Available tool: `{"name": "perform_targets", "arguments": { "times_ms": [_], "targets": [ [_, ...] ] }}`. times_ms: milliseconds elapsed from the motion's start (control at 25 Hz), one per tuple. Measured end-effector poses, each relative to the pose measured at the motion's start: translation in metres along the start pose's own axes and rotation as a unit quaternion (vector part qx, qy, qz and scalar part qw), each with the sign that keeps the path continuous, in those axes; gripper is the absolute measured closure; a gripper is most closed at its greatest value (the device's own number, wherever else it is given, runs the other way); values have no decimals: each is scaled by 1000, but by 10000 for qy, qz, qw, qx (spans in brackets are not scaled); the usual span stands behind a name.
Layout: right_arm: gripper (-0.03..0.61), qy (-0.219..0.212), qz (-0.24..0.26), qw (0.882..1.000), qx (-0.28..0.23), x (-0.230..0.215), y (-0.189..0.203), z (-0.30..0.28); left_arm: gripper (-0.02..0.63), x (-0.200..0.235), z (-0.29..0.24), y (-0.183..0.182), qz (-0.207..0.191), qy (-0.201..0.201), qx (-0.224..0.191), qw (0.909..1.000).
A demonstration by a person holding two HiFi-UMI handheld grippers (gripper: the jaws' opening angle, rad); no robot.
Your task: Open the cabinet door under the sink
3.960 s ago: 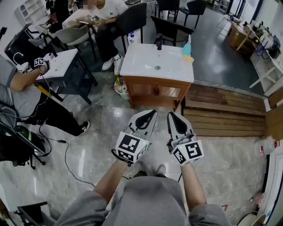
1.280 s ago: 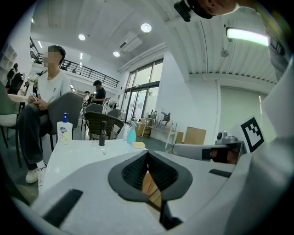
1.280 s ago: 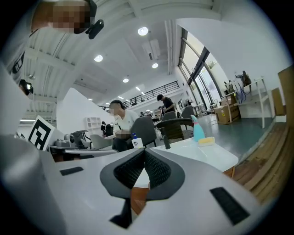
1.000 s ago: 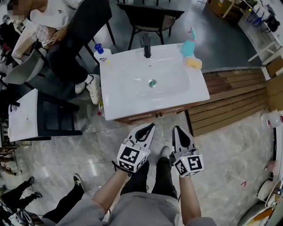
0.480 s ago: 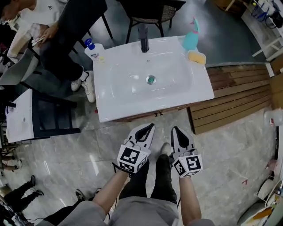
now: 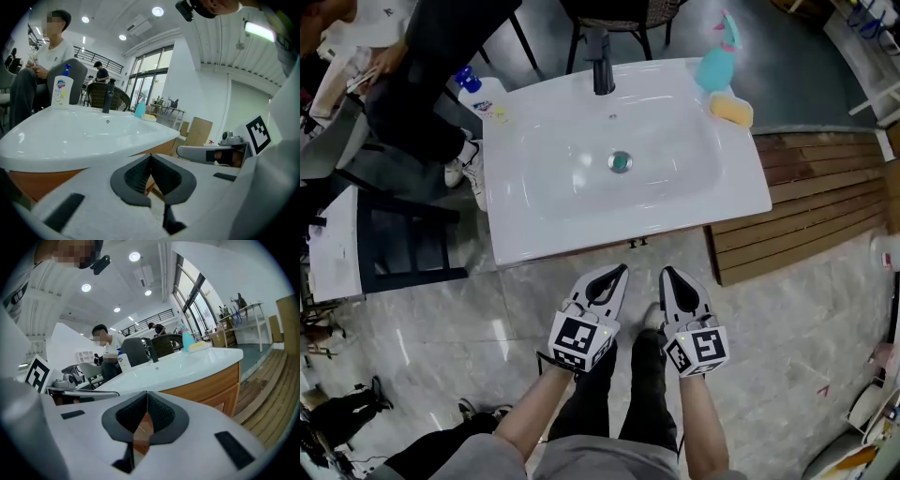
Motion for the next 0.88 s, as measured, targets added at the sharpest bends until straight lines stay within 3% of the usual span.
{"name": "perform_targets", "arguments": {
  "times_ms": [720,880],
  "targets": [
    [563,-46,-553,9965,628,-71,126,-70,605,24,-67,93,42,-118,118,9999],
    [517,-88,-736,9941,788,-80,154,-89,606,30,-77,106,21,-109,136,9998]
  ]
}}
Point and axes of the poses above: the fingertips, and each gripper's own axes: z backward along the fingers, x to its left, y out of its underside, the point moved 6 cm from there along z, backward along the fingers, and after that the axes turned 1 degree about x, right-handed, at the moved point
